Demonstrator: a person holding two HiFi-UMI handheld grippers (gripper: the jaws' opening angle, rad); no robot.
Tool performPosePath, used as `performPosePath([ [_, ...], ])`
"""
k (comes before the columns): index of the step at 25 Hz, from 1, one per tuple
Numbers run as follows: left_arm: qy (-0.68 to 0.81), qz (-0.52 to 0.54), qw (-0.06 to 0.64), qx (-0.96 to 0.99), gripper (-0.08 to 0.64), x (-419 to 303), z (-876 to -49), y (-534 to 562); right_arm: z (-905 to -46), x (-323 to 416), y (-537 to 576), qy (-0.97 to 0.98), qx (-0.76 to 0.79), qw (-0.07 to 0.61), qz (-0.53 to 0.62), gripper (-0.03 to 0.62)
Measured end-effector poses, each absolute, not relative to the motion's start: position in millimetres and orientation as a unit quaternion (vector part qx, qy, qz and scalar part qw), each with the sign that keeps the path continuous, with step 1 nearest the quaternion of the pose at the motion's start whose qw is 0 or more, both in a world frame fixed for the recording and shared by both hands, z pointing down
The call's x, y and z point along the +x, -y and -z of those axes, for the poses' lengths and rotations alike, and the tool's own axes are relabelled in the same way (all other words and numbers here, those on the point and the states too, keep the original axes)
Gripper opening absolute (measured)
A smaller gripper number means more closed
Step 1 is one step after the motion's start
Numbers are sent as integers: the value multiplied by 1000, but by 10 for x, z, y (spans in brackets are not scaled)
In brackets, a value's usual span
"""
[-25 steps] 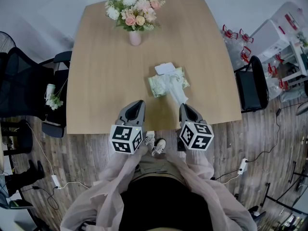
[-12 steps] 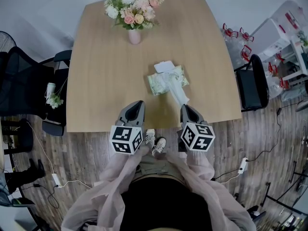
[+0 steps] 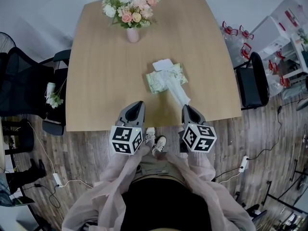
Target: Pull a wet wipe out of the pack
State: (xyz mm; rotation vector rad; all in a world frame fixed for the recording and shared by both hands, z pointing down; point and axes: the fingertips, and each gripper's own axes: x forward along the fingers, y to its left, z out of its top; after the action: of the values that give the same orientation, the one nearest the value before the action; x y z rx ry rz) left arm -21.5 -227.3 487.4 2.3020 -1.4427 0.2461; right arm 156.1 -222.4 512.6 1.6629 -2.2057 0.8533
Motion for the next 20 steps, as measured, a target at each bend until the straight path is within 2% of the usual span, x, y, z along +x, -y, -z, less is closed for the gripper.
performPosePath([
  [20, 502, -99, 211, 833, 9, -32, -4935, 2133, -5190, 1860, 1954, 735, 592, 114, -310, 14],
])
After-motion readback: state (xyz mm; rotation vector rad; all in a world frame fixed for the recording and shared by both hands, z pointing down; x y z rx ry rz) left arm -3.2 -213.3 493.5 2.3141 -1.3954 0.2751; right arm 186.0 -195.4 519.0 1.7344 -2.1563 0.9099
